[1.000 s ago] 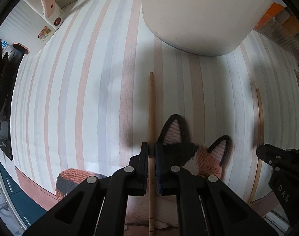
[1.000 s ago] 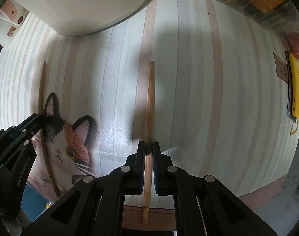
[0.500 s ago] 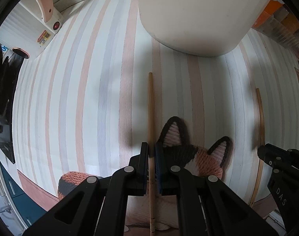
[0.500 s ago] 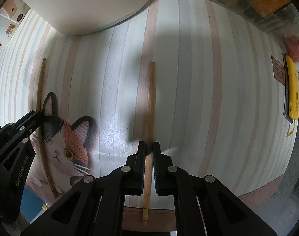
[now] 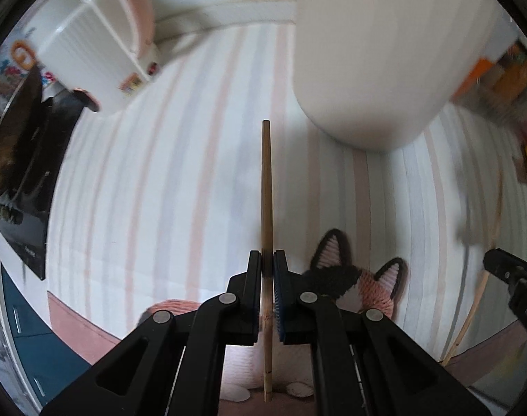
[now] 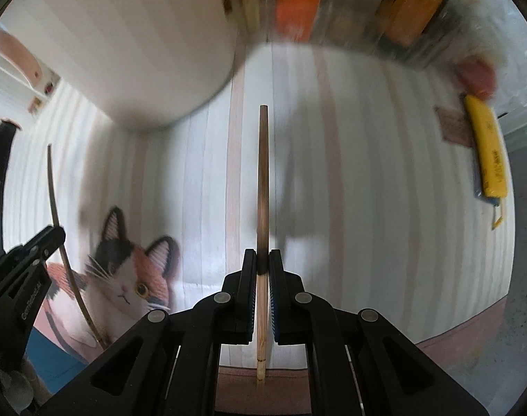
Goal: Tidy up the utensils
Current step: 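Lift both wooden chopsticks off the counter toward the holder, then carry both wooden chopsticks over the holder and lower them into it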
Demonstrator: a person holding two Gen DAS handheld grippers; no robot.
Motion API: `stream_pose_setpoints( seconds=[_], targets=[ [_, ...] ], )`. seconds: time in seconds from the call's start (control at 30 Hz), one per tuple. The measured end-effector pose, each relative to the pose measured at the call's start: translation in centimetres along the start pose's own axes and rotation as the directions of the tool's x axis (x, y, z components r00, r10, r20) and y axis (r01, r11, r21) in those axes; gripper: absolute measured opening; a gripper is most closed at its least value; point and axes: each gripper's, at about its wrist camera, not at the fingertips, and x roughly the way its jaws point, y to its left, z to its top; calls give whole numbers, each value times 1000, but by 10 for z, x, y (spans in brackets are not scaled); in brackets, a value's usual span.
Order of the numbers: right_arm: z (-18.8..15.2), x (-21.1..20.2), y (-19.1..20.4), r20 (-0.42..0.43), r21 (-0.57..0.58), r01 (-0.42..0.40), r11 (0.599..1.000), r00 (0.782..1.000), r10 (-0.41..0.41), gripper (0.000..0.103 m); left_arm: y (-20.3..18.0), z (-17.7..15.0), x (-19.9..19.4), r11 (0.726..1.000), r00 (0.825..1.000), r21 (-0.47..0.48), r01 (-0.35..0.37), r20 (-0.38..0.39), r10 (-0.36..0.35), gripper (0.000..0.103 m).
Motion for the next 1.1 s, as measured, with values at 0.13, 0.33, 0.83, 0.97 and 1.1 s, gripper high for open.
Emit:
stream_pose_setpoints(
  seconds=[0.13, 0.33, 0.83, 0.97, 1.1],
  targets=[
    [-3, -24, -7, 72, 9, -7, 1000, 997, 7, 7, 12, -4, -26, 999, 998, -43, 4, 59, -1, 4],
    [2, -58, -8, 170, 18, -35, 999, 985, 31, 7, 18, 0, -64, 997, 990, -78, 28, 137, -17, 4],
    [37, -148, 2, 360, 2, -132, 991, 925, 122, 7, 38, 31, -143, 985, 945, -126, 118, 318, -73, 4],
    [53, -183, 7, 415, -12, -181, 983, 894, 169, 7, 50, 45, -173, 974, 924, -156, 166, 370, -98, 4],
    [74, -221, 10, 482, -33, -216, 976, 852, 205, 7, 57, 63, -209, 964, 893, -166, 210, 434, -120, 4]
  ],
)
